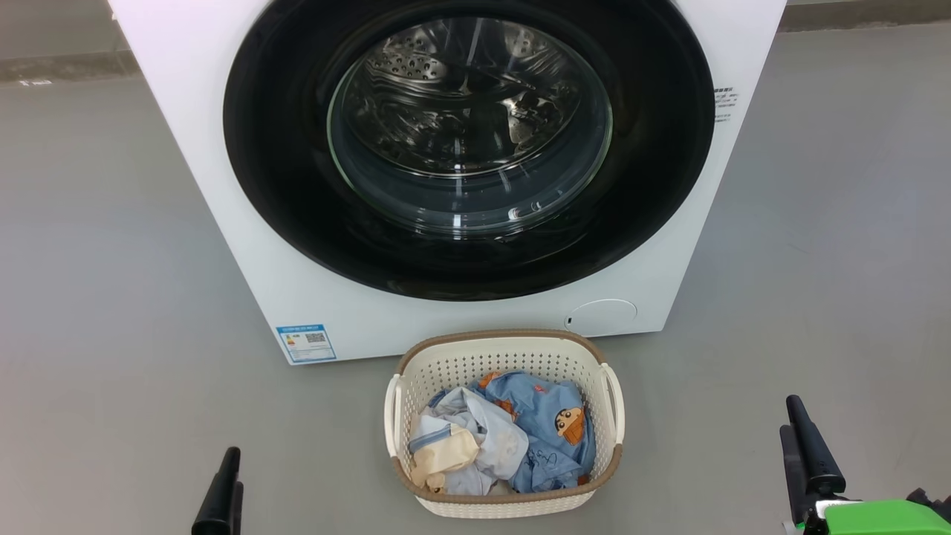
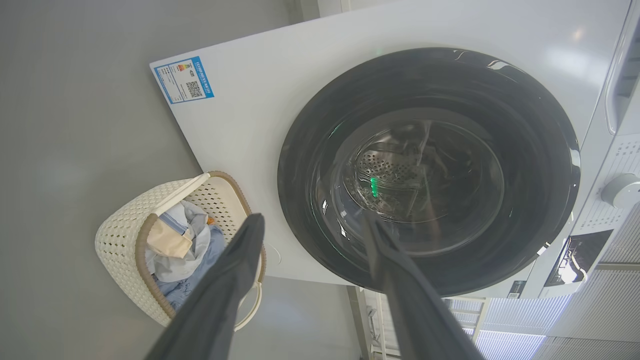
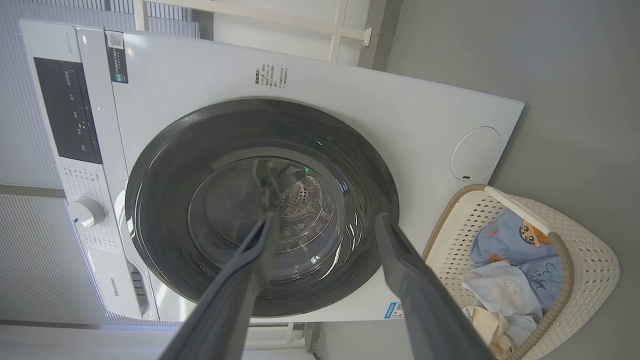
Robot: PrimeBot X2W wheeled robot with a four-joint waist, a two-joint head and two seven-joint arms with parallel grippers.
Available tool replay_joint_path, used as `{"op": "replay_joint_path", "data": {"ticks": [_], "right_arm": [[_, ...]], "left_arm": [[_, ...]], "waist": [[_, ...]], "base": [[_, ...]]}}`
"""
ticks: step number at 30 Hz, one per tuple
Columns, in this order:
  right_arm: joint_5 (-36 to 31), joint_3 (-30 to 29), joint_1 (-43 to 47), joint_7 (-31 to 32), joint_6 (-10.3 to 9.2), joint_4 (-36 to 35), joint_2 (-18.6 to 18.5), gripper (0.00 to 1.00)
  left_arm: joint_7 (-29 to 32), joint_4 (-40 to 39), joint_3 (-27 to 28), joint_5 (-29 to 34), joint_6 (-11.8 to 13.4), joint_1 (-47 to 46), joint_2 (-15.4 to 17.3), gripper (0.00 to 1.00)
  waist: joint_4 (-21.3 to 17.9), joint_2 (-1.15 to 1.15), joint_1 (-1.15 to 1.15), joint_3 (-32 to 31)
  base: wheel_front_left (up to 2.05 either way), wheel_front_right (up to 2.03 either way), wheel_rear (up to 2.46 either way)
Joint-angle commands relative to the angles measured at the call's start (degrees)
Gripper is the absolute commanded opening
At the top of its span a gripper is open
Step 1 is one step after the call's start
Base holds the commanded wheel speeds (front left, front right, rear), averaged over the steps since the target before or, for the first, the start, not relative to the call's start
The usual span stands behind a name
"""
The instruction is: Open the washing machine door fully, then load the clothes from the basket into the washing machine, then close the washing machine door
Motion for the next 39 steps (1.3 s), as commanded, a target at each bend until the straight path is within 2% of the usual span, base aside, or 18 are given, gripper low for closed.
{"op": "replay_joint_path", "data": {"ticks": [1, 18, 39], "right_arm": [[-2.04, 0.51, -0.83, -0.69, 0.02, -2.14, -0.47, 1.0], [-19.49, 1.61, -0.66, -3.37, 0.04, -5.91, -0.93, 1.0], [-39.35, 3.13, -0.65, -6.9, 0.05, -9.56, -2.65, 1.0]], "left_arm": [[-0.68, -1.83, 0.48, 1.66, -0.1, -1.62, 0.91, 1.0], [-3.38, -3.14, 0.7, 13.52, -0.13, -1.48, 0.99, 1.0], [-6.93, -5.94, 0.41, 31.68, -0.16, -1.4, 2.17, 1.0]], "waist": [[0.0, 0.0, -0.01, 0.04], [0.0, 0.0, -0.01, 0.17], [0.17, 0.0, -0.01, 0.94]], "base": [[0.0, 0.0, 0.0], [0.0, 0.0, 0.0], [0.0, 0.0, 0.0]]}}
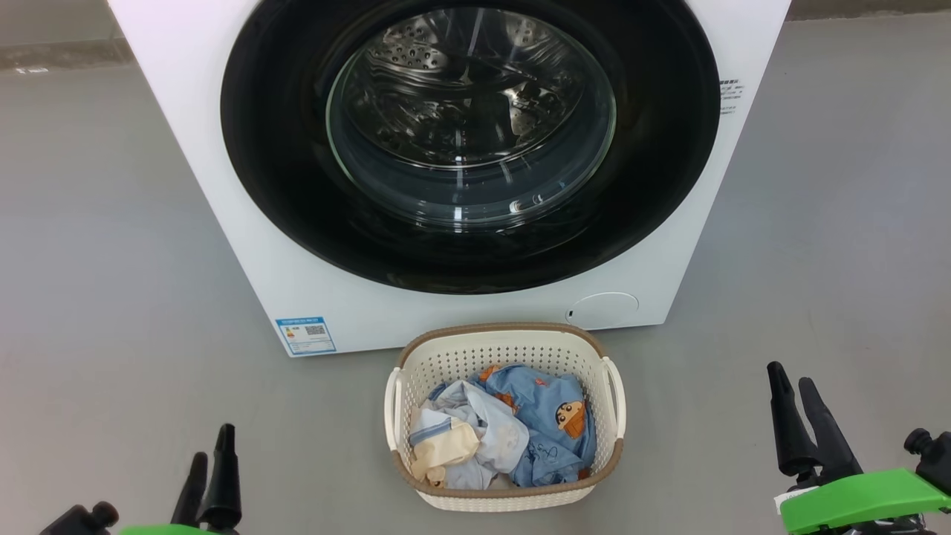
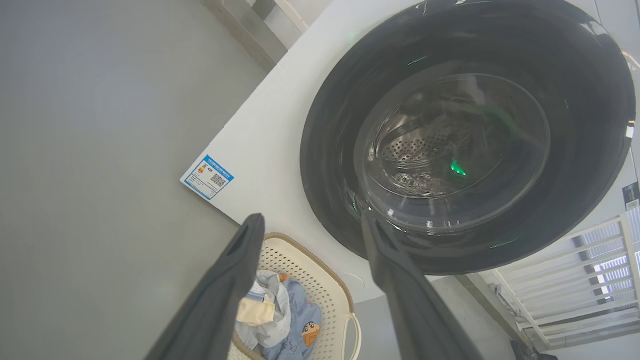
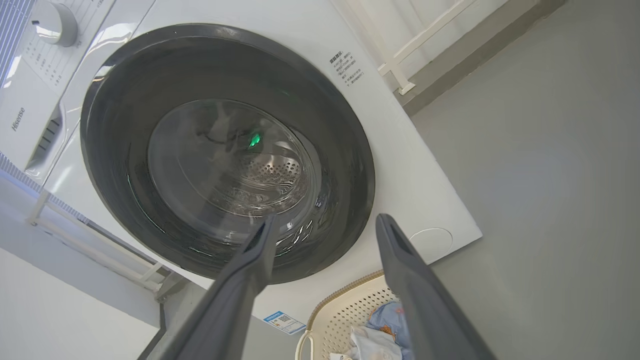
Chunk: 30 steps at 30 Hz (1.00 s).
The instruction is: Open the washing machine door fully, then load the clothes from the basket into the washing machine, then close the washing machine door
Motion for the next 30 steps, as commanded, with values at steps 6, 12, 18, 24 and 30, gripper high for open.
{"op": "replay_joint_path", "data": {"ticks": [6, 12, 18, 24, 30], "right_arm": [[-7.73, 1.59, -0.58, -1.68, 0.06, -2.59, -1.42, 1.0], [-12.58, 2.06, -0.5, -2.52, 0.06, -2.86, -1.9, 1.0], [-17.91, 2.48, -0.52, -3.52, 0.06, -3.3, -2.35, 1.0], [-22.65, 2.91, -0.53, -4.53, 0.07, -3.81, -2.8, 1.0], [-27.19, 3.3, -0.48, -5.54, 0.07, -4.41, -3.1, 1.0]], "left_arm": [[-1.82, -2.44, 0.91, 7.5, -0.11, -1.1, 1.7, 1.0], [-2.66, -2.75, 1.05, 12.05, -0.12, -1.01, 1.79, 1.0], [-3.67, -3.16, 0.92, 17.71, -0.13, -0.81, 2.13, 1.0], [-4.68, -3.9, 0.9, 22.92, -0.13, -0.57, 2.39, 1.0], [-5.7, -4.61, 0.9, 27.26, -0.14, -0.41, 2.49, 1.0]], "waist": [[0.0, 0.0, 0.0, -0.05], [0.02, 0.0, 0.0, -0.12], [-0.02, 0.0, 0.0, -0.14], [-0.05, 0.0, 0.0, -0.09], [-0.05, 0.0, 0.0, -0.01]], "base": [[0.0, 0.0, 0.0], [0.0, 0.0, 0.0], [0.0, 0.0, 0.0], [0.0, 0.0, 0.0], [0.0, 0.0, 0.0]]}}
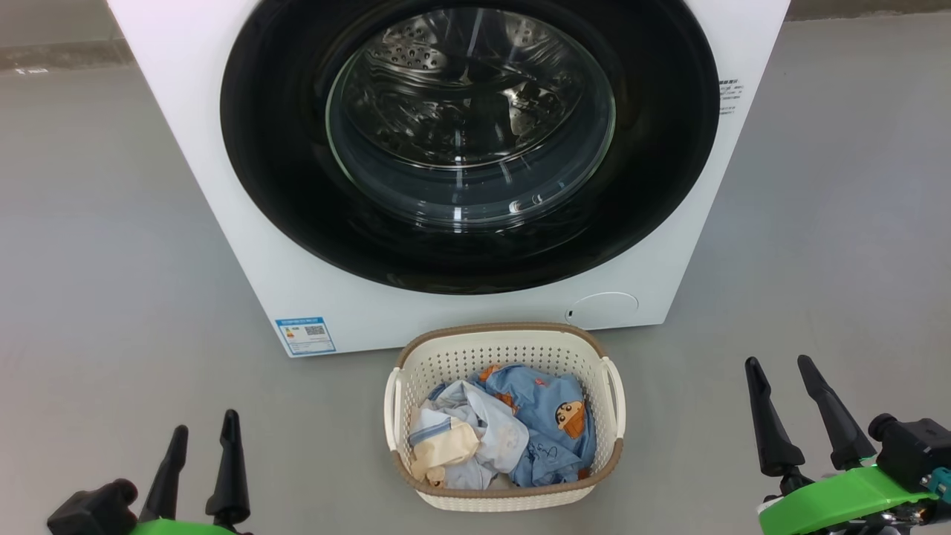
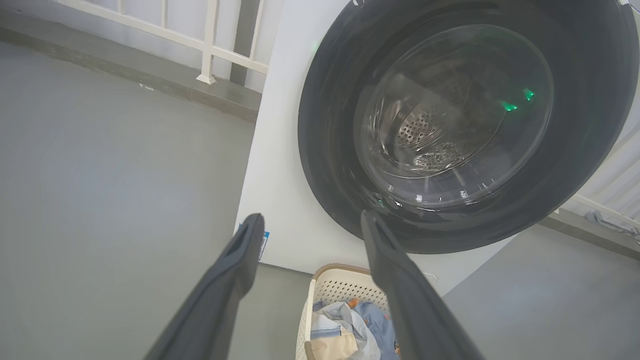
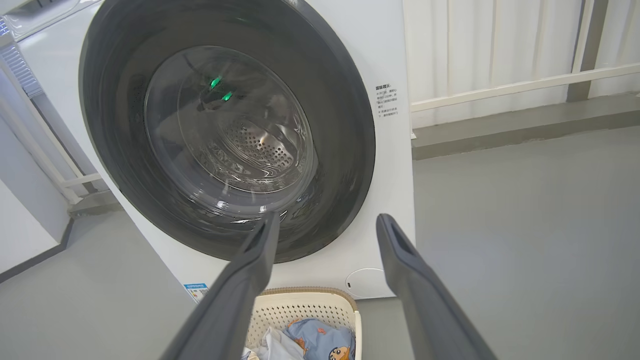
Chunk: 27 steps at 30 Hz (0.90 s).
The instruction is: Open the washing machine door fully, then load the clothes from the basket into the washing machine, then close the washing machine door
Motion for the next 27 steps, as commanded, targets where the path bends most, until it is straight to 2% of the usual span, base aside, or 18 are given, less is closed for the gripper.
{"op": "replay_joint_path", "data": {"ticks": [1, 23, 27], "right_arm": [[-2.05, 1.35, -0.49, -0.85, 0.07, -2.04, -0.95, 1.0], [-17.76, 1.71, 0.0, -4.53, 0.09, -5.77, -1.48, 1.0], [-18.07, 1.25, 0.17, -4.78, 0.09, -5.55, -1.15, 1.0]], "left_arm": [[-0.87, -1.95, 1.38, 1.91, -0.13, -0.57, 1.19, 1.0], [-4.57, -4.54, 1.34, 16.09, -0.16, -0.26, 2.1, 1.0], [-4.82, -4.59, 1.29, 16.94, -0.17, -0.31, 2.19, 1.0]], "waist": [[0.01, 0.0, 0.0, 0.03], [-0.05, 0.0, 0.0, 0.8], [0.04, 0.0, 0.0, 0.88]], "base": [[0.0, 0.0, 0.0], [0.0, 0.0, 0.0], [0.0, 0.0, 0.0]]}}
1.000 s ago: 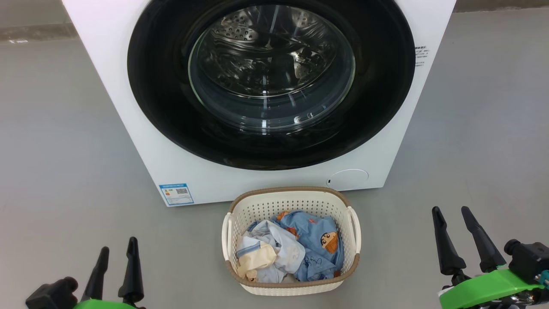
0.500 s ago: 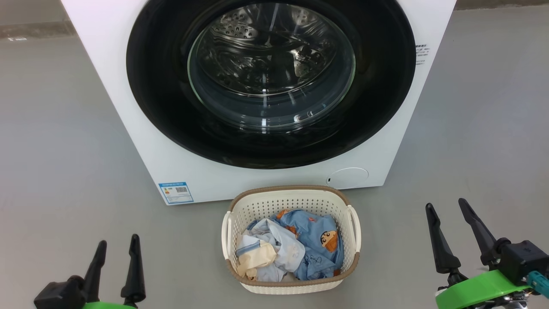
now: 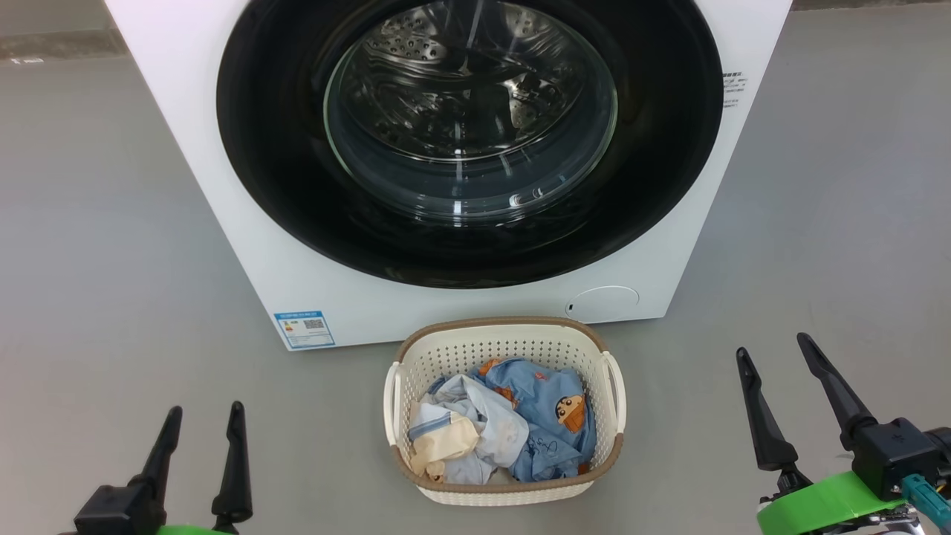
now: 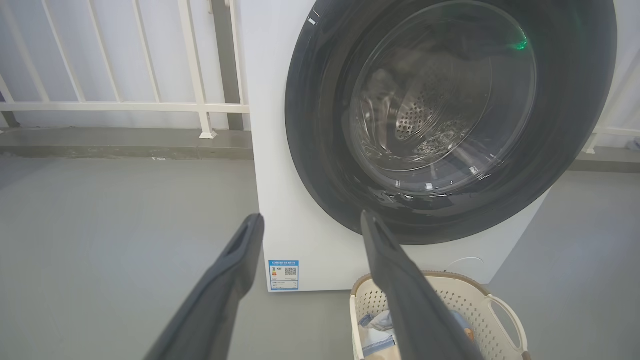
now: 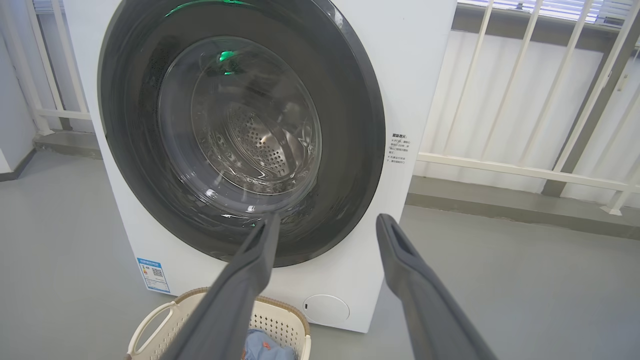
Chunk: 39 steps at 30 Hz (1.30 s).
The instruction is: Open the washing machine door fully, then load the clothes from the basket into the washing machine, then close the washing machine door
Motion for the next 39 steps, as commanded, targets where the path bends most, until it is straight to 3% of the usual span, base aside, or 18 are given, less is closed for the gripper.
{"op": "replay_joint_path", "data": {"ticks": [1, 39], "right_arm": [[-0.11, 0.99, 0.16, -0.7, 0.08, -1.39, -0.43, 1.0], [2.35, -0.61, 0.8, -0.7, 0.08, -0.42, 1.06, 1.0]], "left_arm": [[-0.78, -1.67, 1.7, 0.42, -0.14, -1.08, 1.02, 1.0], [-0.78, -1.69, 2.53, 0.46, -0.14, -1.02, 0.83, 1.0]], "waist": [[0.03, 0.0, 0.0, 0.0], [0.12, 0.0, 0.0, -0.08]], "base": [[0.0, 0.0, 0.0], [0.0, 0.0, 0.0]]}}
